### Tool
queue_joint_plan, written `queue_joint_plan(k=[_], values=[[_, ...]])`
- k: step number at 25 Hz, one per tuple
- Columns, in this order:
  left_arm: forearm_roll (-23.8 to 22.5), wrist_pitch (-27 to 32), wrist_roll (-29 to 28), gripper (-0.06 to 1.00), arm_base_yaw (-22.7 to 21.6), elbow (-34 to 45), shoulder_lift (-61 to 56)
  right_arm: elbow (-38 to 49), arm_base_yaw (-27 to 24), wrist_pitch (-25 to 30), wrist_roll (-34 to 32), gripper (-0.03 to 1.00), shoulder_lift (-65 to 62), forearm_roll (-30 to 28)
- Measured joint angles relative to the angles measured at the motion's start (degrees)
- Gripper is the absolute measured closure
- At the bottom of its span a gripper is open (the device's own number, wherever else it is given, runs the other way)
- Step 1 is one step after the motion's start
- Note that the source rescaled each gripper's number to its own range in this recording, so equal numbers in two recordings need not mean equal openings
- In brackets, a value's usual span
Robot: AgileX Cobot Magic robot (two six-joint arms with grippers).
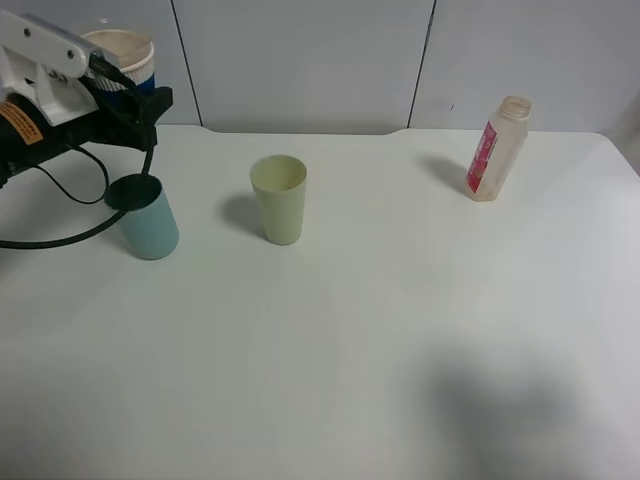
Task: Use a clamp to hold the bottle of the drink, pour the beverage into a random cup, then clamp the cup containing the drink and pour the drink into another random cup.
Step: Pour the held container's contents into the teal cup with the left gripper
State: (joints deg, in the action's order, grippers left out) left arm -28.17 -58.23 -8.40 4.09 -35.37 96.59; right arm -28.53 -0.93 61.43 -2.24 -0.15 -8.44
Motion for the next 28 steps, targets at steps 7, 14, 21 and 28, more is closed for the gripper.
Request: queue_joint_plan(k=[7,14,21,28], values=[[-8.4,0.0,-2.9,0.94,-8.8,0.0,0.0,0.0,0.0,0.0,0.0,-0.03,0.0,0.0],[-12.4,-0.3,-4.7,0.94,-13.8,0.0,0.0,0.0,0.0,0.0,0.0,-0.03,0.0,0.0],[-20.3,-0.5,-4.9,0.94,-22.4,0.0,0.0,0.0,0.0,0.0,0.0,-0.03,0.0,0.0],[-24.8,-0.5,-3.9,0.94,-26.1,0.0,0.0,0.0,0.0,0.0,0.0,-0.03,0.0,0.0]])
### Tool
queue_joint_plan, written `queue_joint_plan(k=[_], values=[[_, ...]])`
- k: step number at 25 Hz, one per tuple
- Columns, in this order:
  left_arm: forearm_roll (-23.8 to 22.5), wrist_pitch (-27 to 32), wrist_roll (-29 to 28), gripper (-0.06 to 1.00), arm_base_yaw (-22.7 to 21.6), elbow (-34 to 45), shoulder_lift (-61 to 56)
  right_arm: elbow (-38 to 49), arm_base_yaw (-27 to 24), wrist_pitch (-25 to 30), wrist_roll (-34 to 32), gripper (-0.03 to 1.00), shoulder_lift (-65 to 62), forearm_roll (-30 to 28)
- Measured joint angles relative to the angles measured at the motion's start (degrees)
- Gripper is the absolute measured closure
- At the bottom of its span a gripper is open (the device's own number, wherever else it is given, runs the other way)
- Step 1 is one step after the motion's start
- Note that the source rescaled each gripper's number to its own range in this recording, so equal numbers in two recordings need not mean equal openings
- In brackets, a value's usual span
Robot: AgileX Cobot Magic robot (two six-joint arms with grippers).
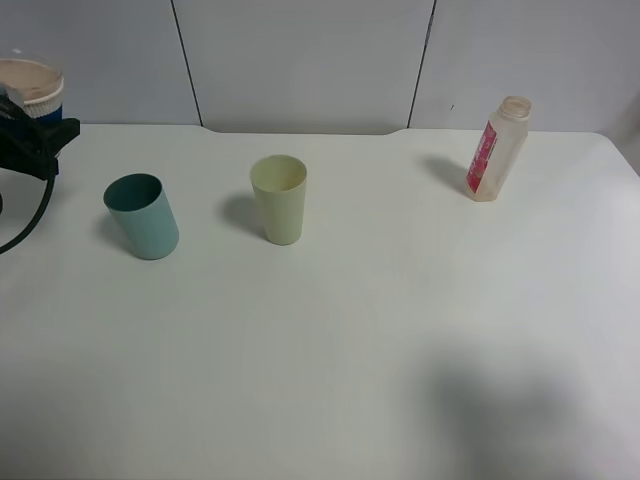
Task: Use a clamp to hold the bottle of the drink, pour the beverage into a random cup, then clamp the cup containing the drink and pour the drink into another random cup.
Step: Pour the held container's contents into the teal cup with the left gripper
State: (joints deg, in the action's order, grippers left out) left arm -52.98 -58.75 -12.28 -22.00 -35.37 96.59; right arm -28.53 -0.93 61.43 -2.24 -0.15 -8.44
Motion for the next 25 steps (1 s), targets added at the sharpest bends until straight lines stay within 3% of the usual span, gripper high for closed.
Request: queue_joint_plan(k=[13,25], values=[[-2.1,-1.5,8.5,0.94,-1.1,0.0,5.7,0.0,0.0,0.0,0.0,-0.03,0.0,0.0],[-1.8,-2.0,12.3,0.94,-1.1,0.0,6.3,0.0,0.0,0.0,0.0,-0.03,0.0,0.0]])
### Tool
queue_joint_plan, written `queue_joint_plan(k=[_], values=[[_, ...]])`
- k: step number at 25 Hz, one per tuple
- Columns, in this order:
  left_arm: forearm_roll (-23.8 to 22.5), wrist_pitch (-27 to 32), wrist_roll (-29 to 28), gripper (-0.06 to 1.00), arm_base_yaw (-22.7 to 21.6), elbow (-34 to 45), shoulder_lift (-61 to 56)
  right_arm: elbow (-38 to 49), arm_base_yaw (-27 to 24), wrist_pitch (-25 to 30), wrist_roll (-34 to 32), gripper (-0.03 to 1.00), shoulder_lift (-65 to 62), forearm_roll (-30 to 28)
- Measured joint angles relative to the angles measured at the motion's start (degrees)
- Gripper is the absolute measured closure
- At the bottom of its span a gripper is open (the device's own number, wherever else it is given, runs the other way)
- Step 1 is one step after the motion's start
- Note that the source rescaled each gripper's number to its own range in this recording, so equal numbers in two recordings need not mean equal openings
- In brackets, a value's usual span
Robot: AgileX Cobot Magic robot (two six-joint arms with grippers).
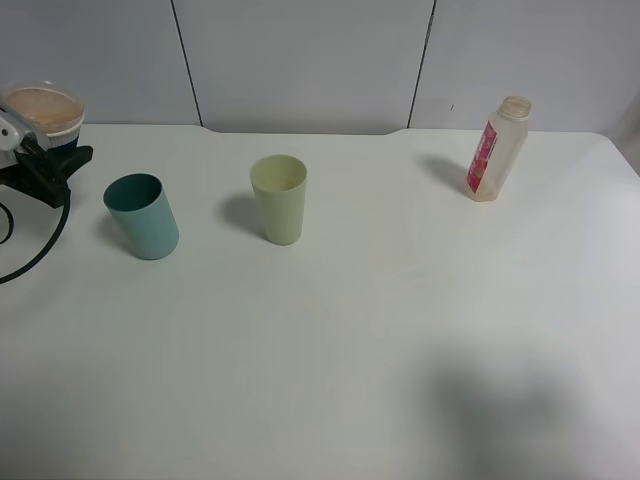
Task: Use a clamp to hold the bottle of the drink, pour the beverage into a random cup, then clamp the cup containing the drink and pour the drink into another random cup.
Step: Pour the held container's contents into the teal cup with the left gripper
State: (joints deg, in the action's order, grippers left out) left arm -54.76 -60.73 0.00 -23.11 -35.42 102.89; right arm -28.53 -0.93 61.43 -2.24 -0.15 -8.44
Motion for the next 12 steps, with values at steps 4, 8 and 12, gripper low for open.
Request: queue_joint_plan(k=[4,8,12], values=[[0.6,-0.5,0.6,0.94,0.0,0.0,0.3,0.0,0.0,0.0,0.0,-0.03,0.0,0.0],[3.5,-2.1,0.7,0.94,0.8,0.0,1.8,0.0,0.0,0.0,0.0,-0.03,0.0,0.0],[4.8,-2.6,1.1,0.94,2.1,-0.1,2.9,0.0,0.0,0.0,0.0,-0.03,0.0,0.0]])
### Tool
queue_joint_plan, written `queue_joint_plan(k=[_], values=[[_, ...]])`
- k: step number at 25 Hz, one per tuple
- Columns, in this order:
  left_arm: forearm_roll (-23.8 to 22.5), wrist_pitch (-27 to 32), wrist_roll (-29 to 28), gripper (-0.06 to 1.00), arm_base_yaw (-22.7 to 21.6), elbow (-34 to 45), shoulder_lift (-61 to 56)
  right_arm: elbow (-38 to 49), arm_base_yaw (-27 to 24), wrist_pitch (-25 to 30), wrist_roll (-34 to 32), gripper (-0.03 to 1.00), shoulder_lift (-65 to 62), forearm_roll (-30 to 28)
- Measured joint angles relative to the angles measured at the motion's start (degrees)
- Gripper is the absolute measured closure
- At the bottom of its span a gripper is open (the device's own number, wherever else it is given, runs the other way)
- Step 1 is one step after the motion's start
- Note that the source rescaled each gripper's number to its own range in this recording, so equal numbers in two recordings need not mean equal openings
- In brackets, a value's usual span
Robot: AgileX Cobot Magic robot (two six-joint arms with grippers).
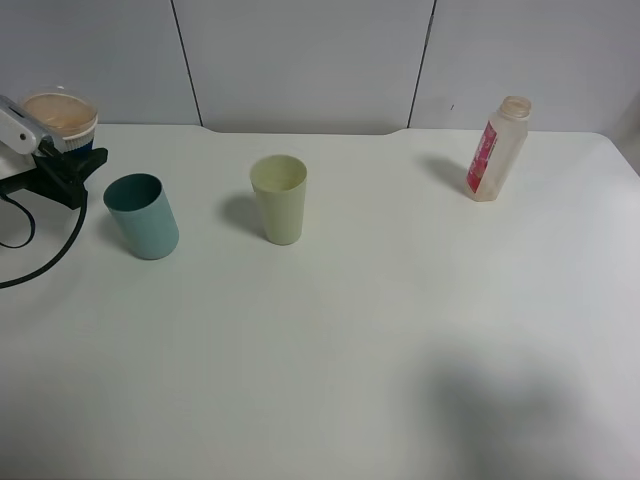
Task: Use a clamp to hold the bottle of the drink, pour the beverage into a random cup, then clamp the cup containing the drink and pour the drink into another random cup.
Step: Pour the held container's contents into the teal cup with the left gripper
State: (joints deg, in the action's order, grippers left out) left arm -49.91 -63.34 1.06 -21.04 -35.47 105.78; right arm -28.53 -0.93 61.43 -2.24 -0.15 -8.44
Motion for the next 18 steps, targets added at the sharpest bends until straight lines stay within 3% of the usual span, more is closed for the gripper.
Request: queue_joint_plan(k=[9,18], values=[[0.7,-2.0,1.6,0.94,0.6,0.0,1.3,0.0,0.0,0.0,0.0,-0.03,0.0,0.0],[-0.6,-2.0,8.2,0.94,0.6,0.0,1.3,0.0,0.0,0.0,0.0,-0.03,0.0,0.0]])
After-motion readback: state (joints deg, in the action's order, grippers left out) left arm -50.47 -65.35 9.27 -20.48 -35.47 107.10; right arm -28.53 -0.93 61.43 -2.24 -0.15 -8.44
